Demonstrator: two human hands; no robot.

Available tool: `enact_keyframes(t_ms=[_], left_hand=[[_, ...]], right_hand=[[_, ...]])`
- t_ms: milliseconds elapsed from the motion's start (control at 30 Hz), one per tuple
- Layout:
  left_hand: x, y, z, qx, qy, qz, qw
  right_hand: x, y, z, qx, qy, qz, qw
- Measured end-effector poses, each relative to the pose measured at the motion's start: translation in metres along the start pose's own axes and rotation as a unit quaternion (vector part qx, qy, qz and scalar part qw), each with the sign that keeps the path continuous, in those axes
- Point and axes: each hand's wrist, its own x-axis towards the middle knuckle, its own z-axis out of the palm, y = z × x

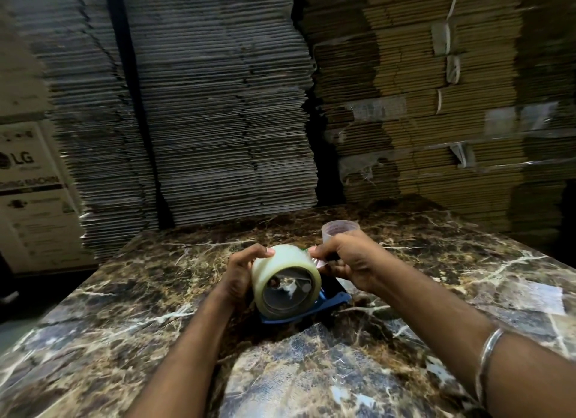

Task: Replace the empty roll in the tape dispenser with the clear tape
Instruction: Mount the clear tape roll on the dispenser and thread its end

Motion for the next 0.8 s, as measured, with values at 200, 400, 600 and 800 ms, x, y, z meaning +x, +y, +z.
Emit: enact_keyframes(t_ms=[200, 400, 600, 800], left_hand=[[0.001, 0.000, 0.000, 0.005, 0.001, 0.006, 1.000], [-0.002, 0.000, 0.002, -0.002, 0.000, 0.004, 1.000], [-0.008, 0.001, 0.004, -0.022, 0.007, 0.006, 1.000], [-0.013, 0.001, 0.010, -0.093, -0.019, 0.010, 0.995]], right_hand=[[0.001, -0.006, -0.009, -0.007, -0.034, 0.005, 0.999], [-0.005, -0.011, -0.006, -0.058, -0.054, 0.046, 0.996], [-0.002, -0.010, -0.002, -0.086, -0.015, 0.050, 0.995], [-0.007, -0.008, -0.004, -0.010, -0.031, 0.044, 0.999]])
